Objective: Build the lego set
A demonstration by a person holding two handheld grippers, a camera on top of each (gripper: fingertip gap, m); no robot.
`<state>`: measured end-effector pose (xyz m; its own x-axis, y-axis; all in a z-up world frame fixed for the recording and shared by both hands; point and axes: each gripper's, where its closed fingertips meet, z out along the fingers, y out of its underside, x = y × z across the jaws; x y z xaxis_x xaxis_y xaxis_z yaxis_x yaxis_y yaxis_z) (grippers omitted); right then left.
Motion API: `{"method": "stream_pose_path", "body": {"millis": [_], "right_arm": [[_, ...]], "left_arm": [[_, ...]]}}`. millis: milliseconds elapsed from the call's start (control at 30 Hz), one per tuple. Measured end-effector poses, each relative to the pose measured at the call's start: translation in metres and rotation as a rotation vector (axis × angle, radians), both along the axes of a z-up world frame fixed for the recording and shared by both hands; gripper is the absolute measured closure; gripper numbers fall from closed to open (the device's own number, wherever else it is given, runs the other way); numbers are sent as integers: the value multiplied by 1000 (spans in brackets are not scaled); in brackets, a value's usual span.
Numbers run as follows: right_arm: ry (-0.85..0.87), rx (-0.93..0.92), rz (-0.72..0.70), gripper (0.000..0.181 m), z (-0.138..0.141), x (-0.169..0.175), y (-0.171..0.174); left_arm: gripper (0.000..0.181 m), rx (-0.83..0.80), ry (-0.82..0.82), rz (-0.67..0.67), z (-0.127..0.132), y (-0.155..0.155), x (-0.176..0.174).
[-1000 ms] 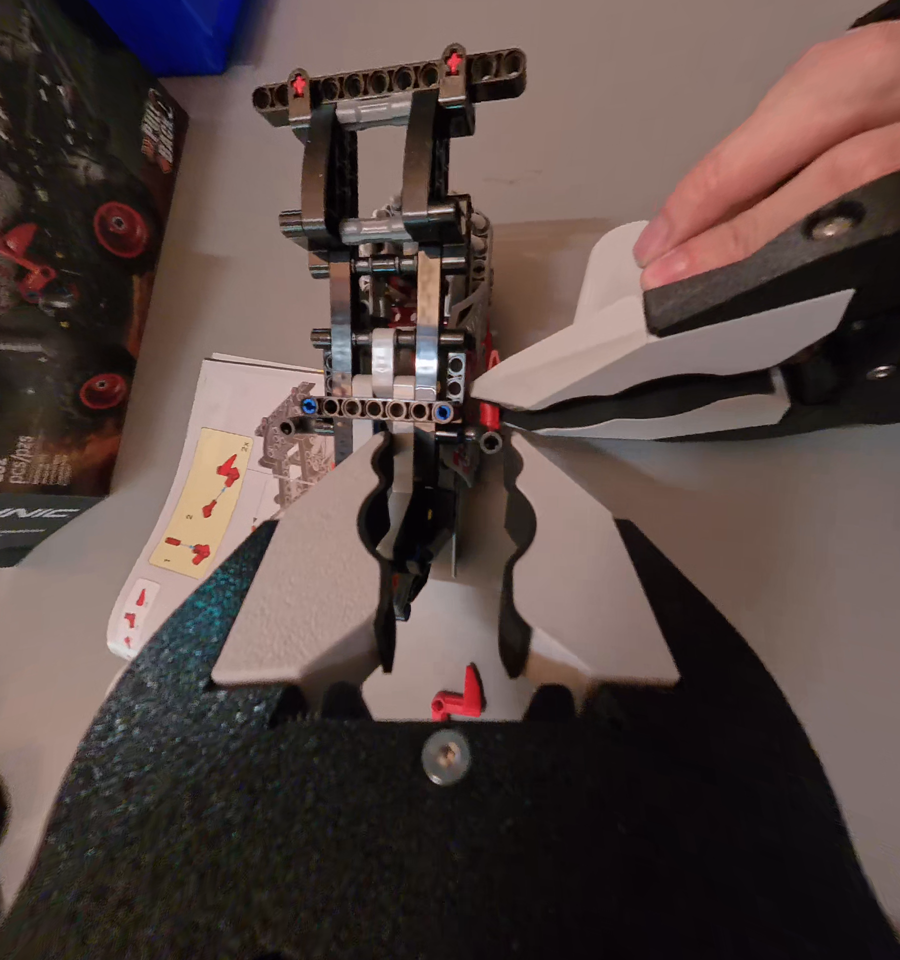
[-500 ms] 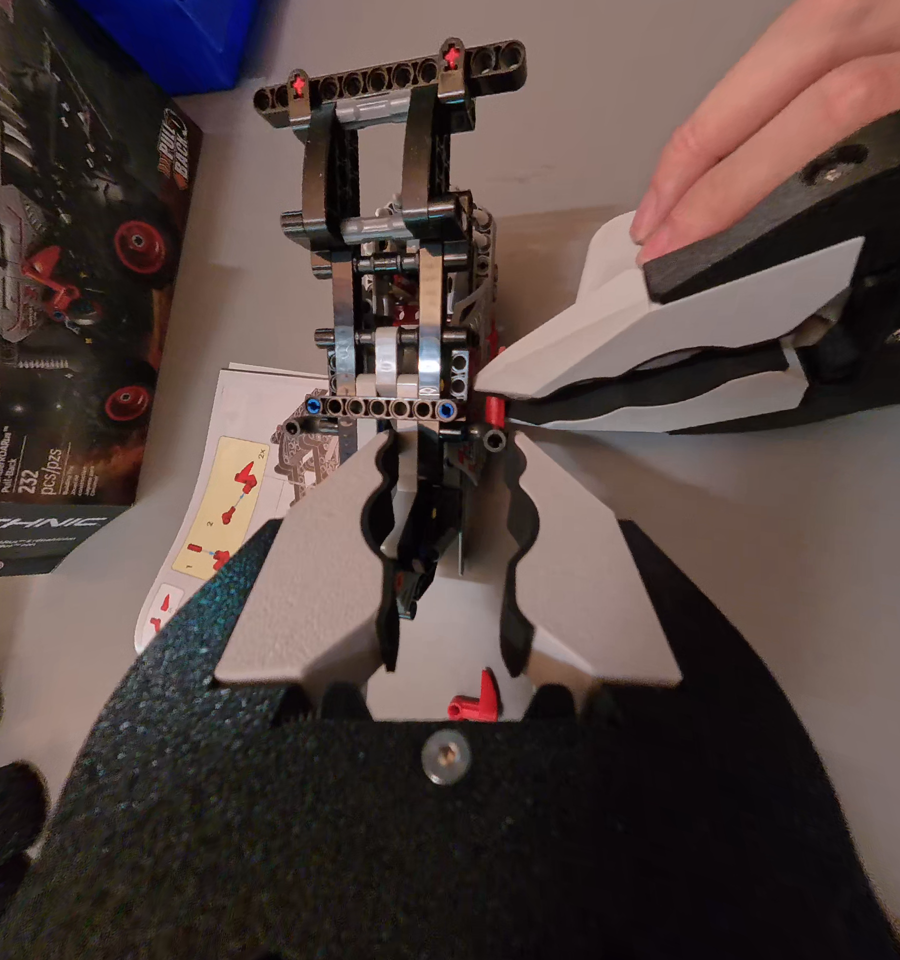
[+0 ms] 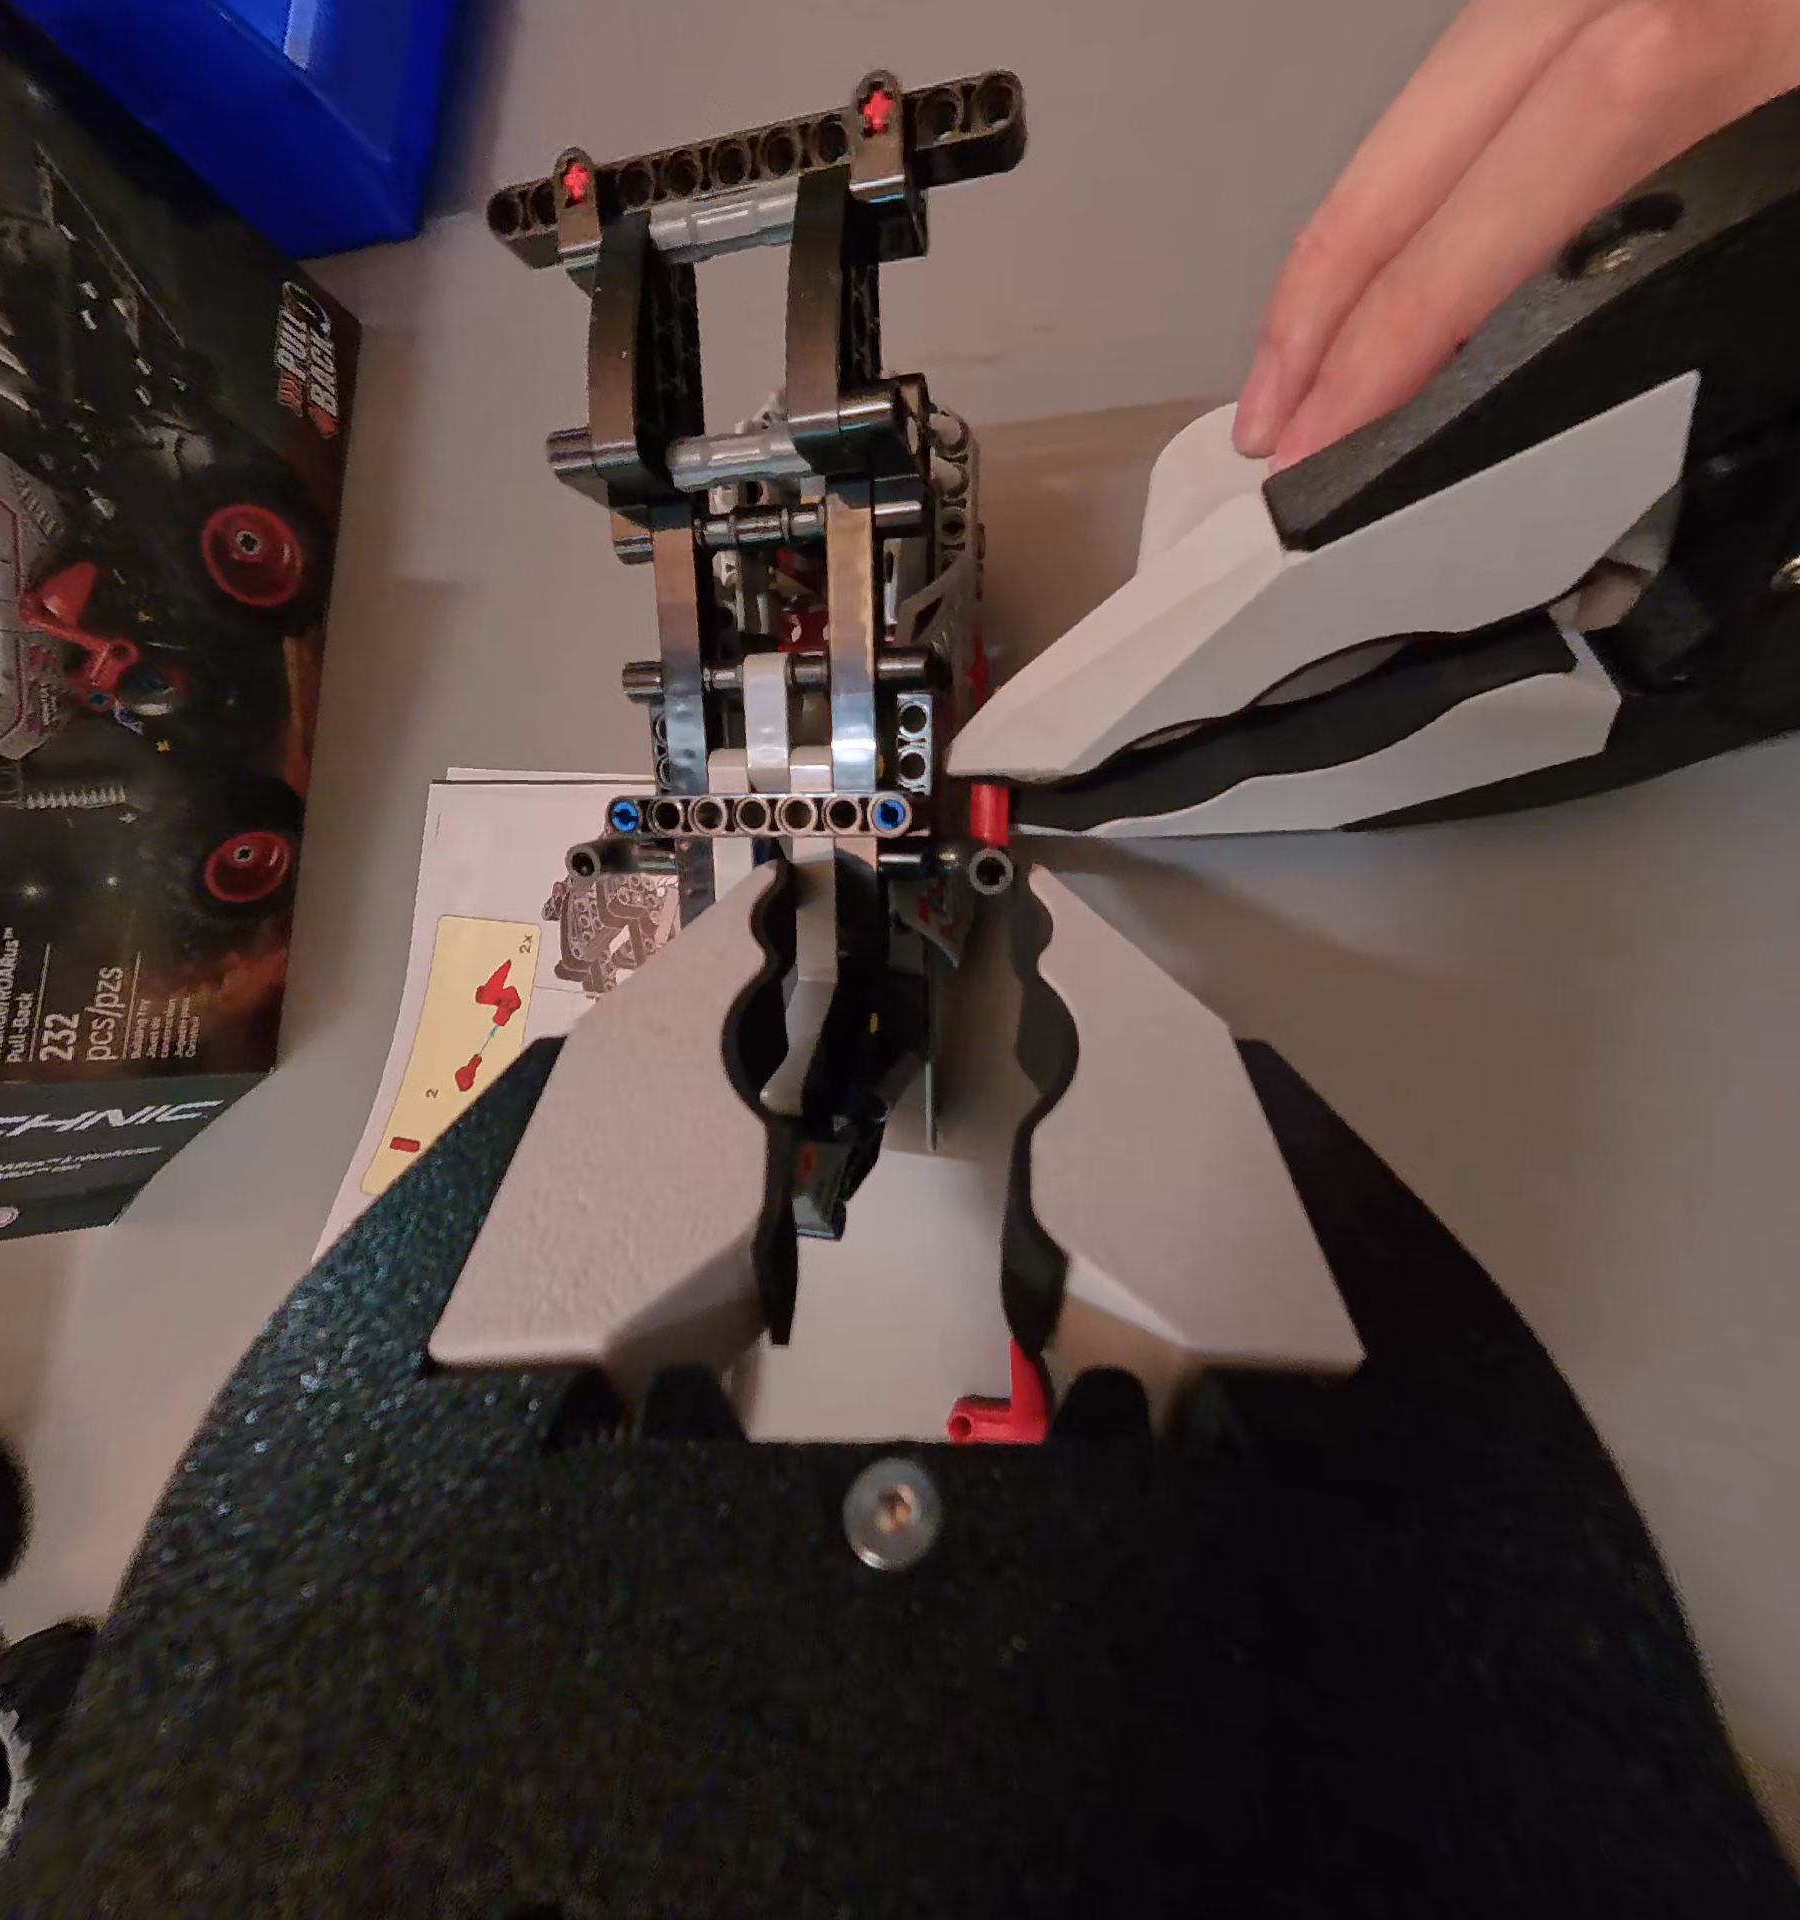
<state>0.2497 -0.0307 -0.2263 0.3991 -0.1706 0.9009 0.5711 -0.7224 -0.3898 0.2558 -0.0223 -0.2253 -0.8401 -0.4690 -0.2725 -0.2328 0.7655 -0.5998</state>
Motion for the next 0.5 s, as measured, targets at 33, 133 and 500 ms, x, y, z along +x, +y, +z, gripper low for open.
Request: {"method": "stream_pose_path", "body": {"millis": [33,133,500], "right_arm": [[-1,0,-3,171,0,1,0],[-4,-4,-6,172,0,1,0],[0,0,-24,171,0,4,0]], "left_arm": [[143,1,-4,-1,0,0,0],[143,-4,-4,1,0,0,0],[143,-3,-44,51,0,-1,3]]}}
